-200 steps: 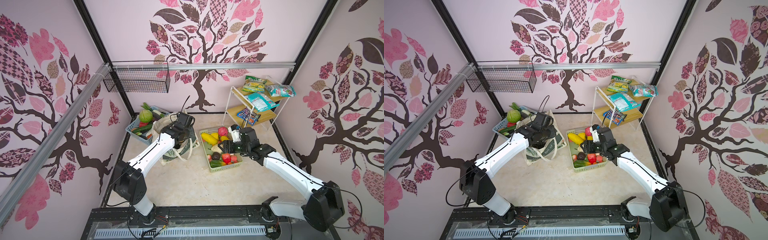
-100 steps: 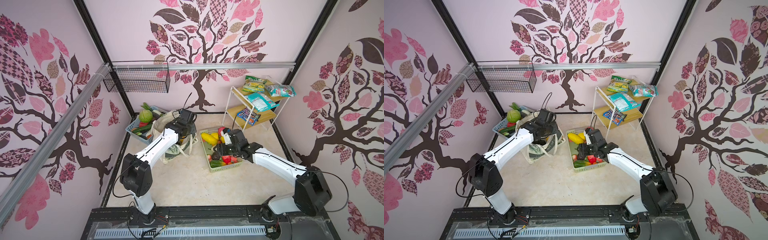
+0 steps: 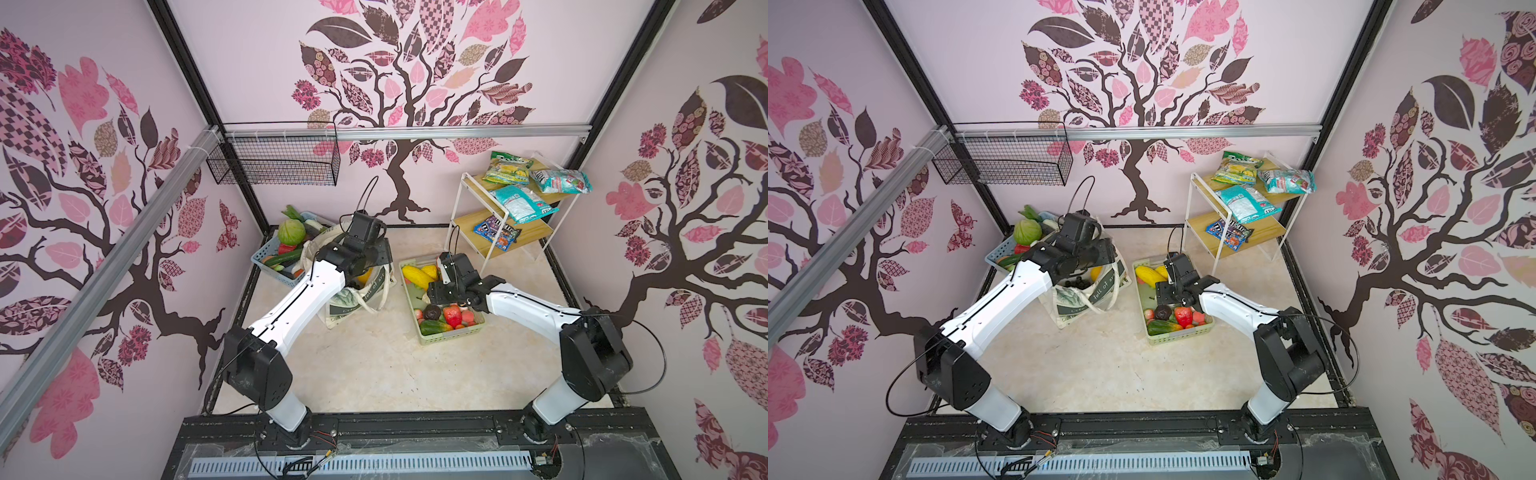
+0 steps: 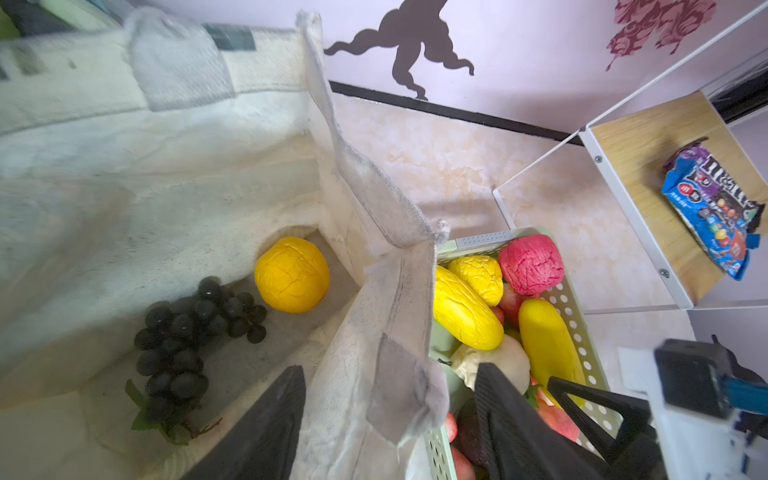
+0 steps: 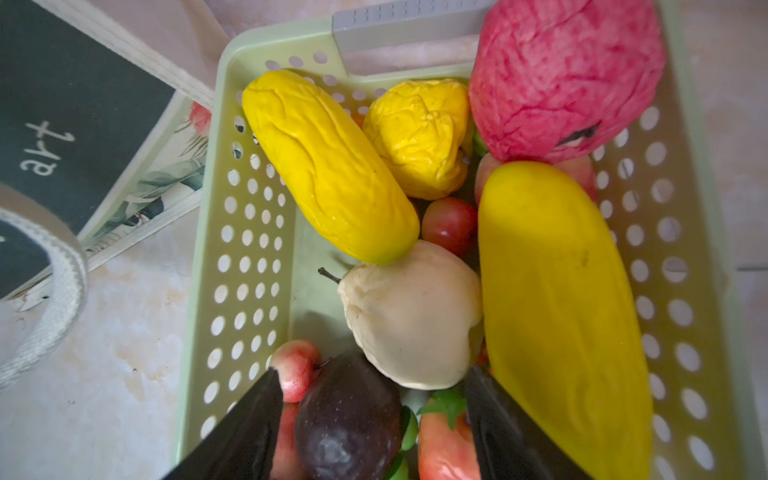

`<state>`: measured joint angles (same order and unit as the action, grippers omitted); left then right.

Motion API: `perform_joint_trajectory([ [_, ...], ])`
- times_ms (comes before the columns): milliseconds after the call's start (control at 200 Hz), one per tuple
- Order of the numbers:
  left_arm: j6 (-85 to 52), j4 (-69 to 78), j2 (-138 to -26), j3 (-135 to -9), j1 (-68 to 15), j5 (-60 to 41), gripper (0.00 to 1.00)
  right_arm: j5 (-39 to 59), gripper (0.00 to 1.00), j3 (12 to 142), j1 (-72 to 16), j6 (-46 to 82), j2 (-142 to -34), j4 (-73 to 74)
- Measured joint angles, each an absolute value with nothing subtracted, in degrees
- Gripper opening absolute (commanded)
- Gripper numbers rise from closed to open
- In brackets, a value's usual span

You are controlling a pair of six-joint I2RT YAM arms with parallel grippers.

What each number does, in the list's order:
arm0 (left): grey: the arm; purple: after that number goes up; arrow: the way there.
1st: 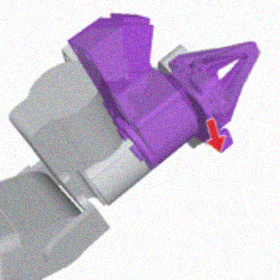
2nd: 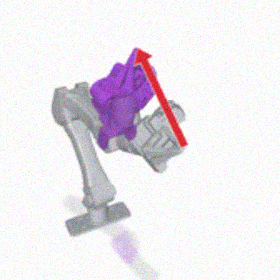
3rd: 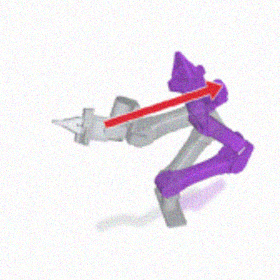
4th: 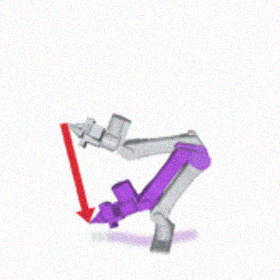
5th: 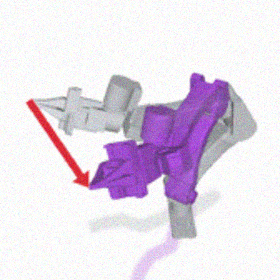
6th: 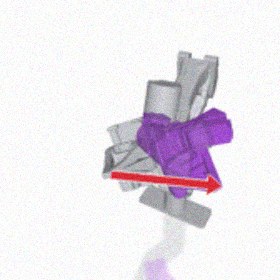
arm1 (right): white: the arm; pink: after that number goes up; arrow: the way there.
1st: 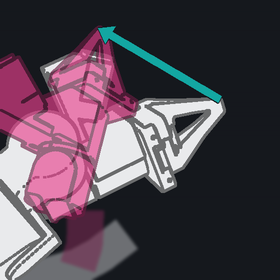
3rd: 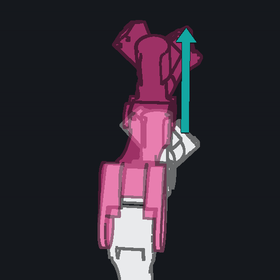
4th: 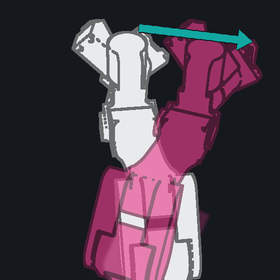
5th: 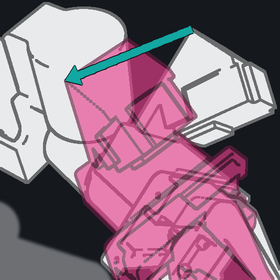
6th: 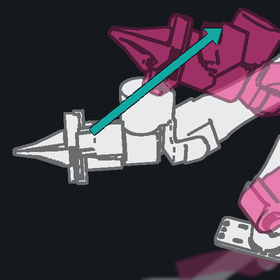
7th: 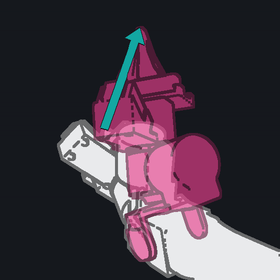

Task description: Place the food into the grocery bag and tie it

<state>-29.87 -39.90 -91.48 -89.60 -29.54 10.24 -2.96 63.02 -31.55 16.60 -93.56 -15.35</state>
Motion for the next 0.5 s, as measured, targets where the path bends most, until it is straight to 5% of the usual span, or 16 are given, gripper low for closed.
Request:
perform_joint_trajectory([
  [500,-26.0,-44.66,-86.94,-88.6,-29.54,13.32,0.73,-6.46,0.79,72.99,-31.86,5.41,-103.0,-20.73],
])
